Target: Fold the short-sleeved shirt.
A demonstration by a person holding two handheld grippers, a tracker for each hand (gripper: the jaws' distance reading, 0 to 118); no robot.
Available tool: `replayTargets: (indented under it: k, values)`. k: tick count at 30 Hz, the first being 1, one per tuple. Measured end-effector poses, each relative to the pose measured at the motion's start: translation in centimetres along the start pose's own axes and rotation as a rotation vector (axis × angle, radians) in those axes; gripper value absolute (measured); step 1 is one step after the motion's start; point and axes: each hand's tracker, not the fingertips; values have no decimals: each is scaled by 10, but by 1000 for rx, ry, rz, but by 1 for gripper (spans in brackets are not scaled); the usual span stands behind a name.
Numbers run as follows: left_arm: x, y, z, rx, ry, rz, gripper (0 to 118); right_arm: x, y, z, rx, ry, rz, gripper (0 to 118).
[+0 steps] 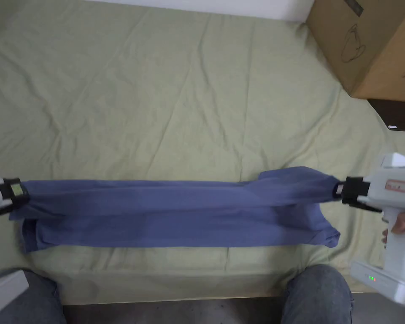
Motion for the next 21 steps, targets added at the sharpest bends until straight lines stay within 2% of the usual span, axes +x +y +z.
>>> replayTargets:
  k: [2,3,4,5,6,7,8,12,16,19,21]
  values:
    - [-6,-13,-3,-43,38,15,36,3,-12,0,-22,-8,-3,3]
    - [-11,-17,-4,-51,55,2,56,4,-17,1,-35,-14,-3,5]
    - [-14,-19,-3,-43,77,2,82,4,-20,2,-53,-22,7,19]
    - [-17,-20,-1,-38,111,-8,96,4,-22,6,-62,-55,39,39]
    - [-18,-18,3,-15,134,-22,103,9,-17,4,-62,-74,76,65]
    - [-19,-13,9,21,149,-34,105,8,-14,8,-56,-111,109,88]
    - [-17,-7,18,65,153,-50,105,5,-9,15,-31,-133,135,94]
    - [10,16,58,282,138,-115,105,-14,19,51,211,-124,173,94]
    - [54,17,91,549,118,-267,108,-50,27,88,492,-69,256,96]
    - [80,10,104,659,79,-330,113,-76,20,104,653,-50,327,99]
    - [94,4,108,688,46,-356,113,-90,13,110,704,-29,337,99]
